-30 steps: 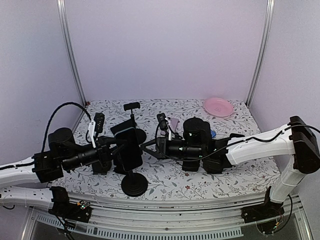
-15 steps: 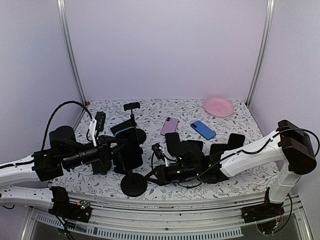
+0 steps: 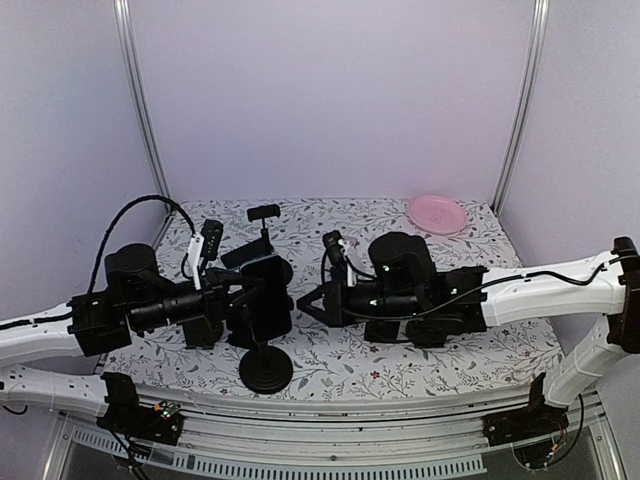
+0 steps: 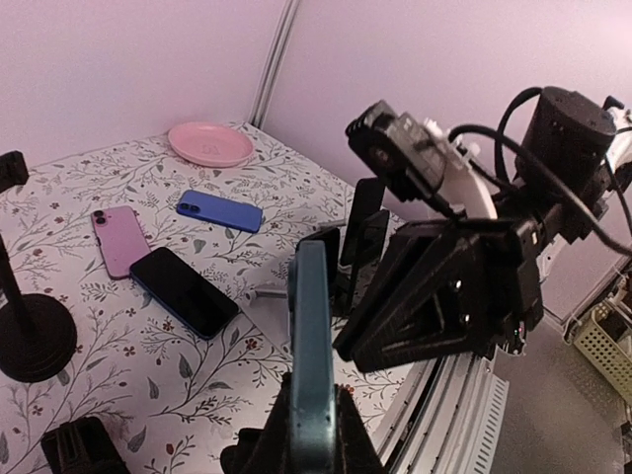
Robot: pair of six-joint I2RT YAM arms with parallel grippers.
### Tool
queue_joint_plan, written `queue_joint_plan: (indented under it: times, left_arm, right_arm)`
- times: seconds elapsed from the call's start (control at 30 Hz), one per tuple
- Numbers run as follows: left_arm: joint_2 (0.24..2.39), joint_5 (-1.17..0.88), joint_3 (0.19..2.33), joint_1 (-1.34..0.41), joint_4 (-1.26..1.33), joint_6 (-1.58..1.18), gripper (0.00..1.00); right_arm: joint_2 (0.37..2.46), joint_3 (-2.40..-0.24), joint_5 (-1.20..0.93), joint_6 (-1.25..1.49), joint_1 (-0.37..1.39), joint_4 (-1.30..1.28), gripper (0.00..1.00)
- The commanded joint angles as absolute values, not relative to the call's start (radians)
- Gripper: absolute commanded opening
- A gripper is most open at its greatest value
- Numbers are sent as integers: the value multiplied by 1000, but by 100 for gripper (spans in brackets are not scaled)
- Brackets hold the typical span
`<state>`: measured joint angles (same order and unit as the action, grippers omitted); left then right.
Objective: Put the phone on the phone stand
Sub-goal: Adjust the phone stand with the phone at the center of the board, then place the phone stand with the phone at the center of the board.
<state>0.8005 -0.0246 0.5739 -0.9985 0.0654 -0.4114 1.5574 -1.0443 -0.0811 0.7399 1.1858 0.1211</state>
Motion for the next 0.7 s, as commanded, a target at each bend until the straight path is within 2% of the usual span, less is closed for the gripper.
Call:
queue_joint_plan:
  times: [0.0, 0.17, 0.37, 0.67]
  left_arm:
    - [855, -98, 668, -995, 149, -366, 0]
    - [967, -151, 763, -994, 203, -328, 0]
    - [1086, -215, 881, -991, 256, -278, 0]
    - [1244, -453, 976, -877, 324, -247, 0]
  right_arm:
    - [1413, -1009, 39, 701, 1139, 14, 18]
    - [1320, -1005, 83, 664, 1099, -52, 25]
    - [1255, -984, 85, 642, 1053, -75, 26]
    - [1172, -964, 92, 618, 1015, -100, 27]
